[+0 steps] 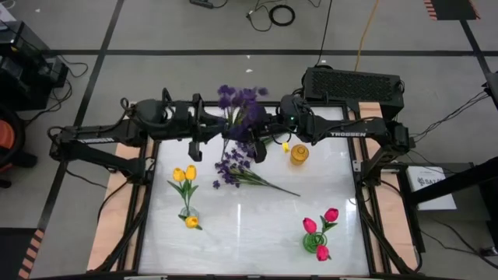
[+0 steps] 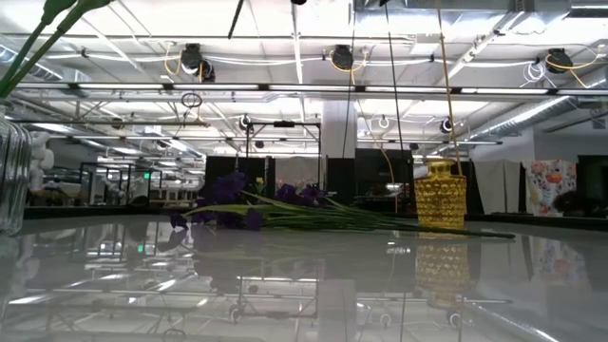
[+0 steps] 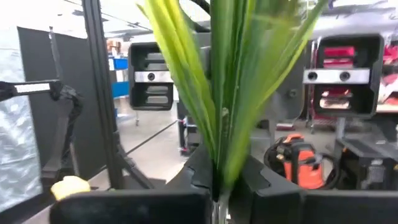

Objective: Sort flowers into vase by color
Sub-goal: Put the top left purple flowers into the yellow vase

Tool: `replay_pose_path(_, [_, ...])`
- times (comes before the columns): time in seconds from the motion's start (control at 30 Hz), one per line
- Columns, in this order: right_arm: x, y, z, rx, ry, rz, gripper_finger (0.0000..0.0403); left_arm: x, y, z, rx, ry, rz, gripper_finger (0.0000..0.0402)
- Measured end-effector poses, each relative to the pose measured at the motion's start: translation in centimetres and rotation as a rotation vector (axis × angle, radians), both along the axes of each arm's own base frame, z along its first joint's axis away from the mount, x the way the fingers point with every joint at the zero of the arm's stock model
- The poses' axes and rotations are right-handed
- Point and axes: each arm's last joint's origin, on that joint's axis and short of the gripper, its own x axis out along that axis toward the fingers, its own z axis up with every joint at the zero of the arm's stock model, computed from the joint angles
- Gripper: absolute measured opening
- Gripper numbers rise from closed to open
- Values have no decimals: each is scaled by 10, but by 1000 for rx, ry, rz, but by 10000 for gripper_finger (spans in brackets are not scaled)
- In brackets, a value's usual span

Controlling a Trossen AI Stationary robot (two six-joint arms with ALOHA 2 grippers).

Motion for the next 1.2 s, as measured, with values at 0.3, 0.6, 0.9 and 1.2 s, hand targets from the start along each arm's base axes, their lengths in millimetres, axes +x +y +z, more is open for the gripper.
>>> replay_pose_path(0.3, [-33, 4, 23, -23, 91, -24, 6, -17, -18, -5, -83, 111, 209, 287])
replay_pose_path(0.6, [-78, 7, 61, -27, 43, -35, 6, 26, -42, -39, -77, 168, 271, 333])
replay_pose_path(0.9, [-81, 8, 59, -22, 85, -39, 6, 69, -48, -67, -76, 169, 380, 334])
replay_pose_path(1.2, [-81, 8, 58, -12, 90, -54, 6, 86, -50, -84, -69, 191, 398, 315])
